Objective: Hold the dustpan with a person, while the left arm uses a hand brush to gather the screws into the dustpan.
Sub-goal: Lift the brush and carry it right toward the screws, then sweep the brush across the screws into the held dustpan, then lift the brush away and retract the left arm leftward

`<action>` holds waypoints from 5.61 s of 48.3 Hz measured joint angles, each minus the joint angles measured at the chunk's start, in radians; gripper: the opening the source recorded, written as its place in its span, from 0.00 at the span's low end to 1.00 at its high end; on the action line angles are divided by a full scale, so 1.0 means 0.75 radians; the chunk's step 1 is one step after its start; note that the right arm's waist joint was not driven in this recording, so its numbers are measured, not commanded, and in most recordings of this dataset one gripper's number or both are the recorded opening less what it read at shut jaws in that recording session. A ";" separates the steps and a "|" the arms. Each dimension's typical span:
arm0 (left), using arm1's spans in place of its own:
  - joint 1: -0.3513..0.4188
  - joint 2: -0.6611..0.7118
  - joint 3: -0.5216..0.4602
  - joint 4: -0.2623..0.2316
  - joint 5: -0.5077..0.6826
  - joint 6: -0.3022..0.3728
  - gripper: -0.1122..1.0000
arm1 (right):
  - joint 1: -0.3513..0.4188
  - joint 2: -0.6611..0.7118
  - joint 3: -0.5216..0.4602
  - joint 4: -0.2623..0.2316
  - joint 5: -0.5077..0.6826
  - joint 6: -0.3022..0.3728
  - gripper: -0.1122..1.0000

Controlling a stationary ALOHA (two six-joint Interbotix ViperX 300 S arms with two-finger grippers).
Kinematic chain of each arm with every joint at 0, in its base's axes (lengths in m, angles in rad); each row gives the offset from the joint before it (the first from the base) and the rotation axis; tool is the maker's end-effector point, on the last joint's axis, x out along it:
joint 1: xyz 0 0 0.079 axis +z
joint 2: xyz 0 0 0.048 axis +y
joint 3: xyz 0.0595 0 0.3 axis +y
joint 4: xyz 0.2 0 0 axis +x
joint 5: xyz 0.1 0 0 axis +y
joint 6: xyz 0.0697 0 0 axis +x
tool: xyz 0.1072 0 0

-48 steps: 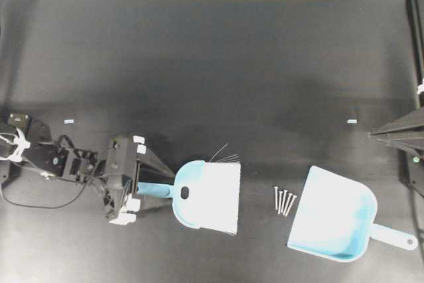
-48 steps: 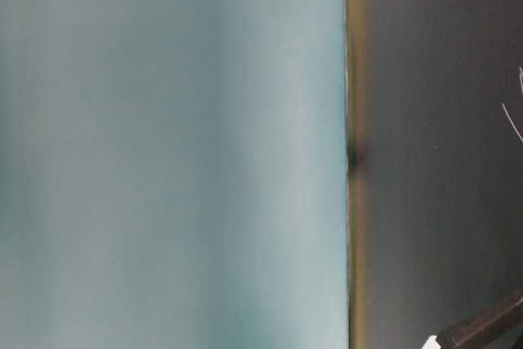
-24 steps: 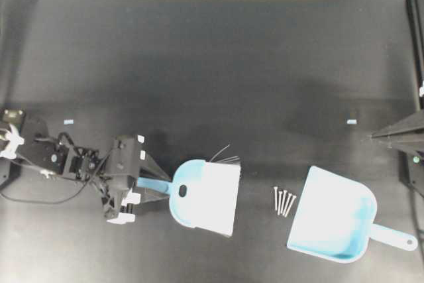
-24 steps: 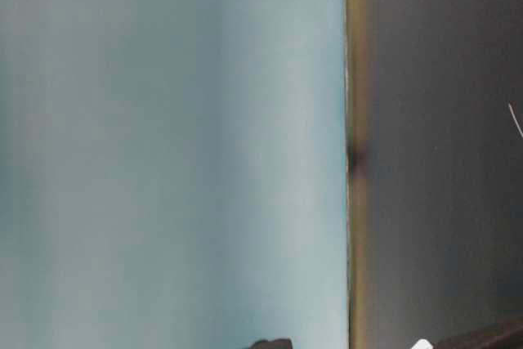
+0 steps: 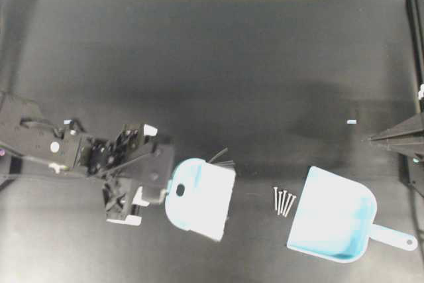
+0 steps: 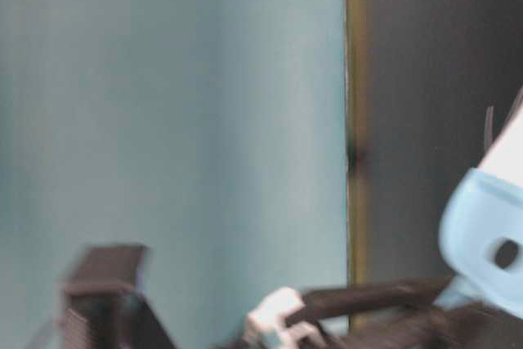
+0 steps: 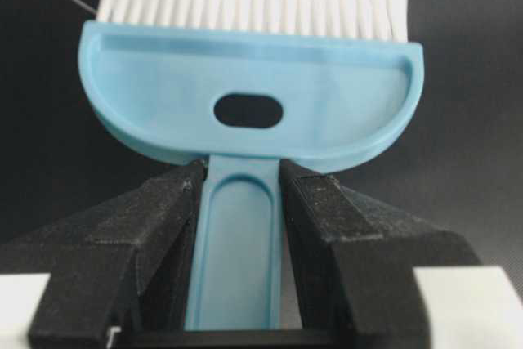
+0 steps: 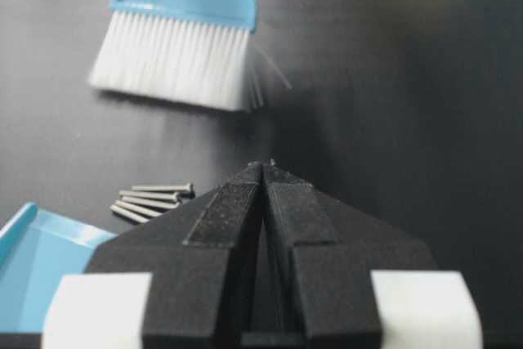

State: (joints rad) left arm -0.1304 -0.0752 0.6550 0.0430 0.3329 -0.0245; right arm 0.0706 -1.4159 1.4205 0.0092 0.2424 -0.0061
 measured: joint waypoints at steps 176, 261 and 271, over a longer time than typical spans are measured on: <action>0.010 1.217 -2.176 0.025 1.192 0.415 0.39 | 0.000 -0.027 0.014 -0.002 -0.006 0.000 0.10; 0.086 0.149 -0.440 0.025 0.227 0.145 0.39 | 0.000 -0.039 0.018 -0.002 -0.006 0.000 0.10; 0.086 0.020 -0.233 0.022 0.082 0.147 0.39 | 0.000 -0.041 0.020 -0.002 -0.008 0.000 0.10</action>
State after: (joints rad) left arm -0.0660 -0.0598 0.4801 0.0598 0.3942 0.0859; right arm 0.0706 -1.4465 1.4358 0.0077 0.2362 -0.0061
